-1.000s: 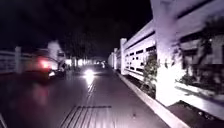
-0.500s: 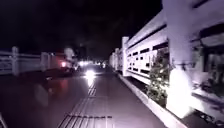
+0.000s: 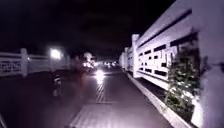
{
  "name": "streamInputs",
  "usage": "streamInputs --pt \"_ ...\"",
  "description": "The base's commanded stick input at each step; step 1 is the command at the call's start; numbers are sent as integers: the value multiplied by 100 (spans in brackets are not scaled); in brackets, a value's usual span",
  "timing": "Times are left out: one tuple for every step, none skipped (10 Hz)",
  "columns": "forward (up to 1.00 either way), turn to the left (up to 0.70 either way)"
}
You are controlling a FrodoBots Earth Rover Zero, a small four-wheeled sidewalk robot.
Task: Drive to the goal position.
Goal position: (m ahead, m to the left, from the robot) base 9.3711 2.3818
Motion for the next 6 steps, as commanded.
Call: streamInputs --pt "45 0" --pt "45 0" --pt "45 0" --pt "45 0" --pt "45 0" --pt "45 0"
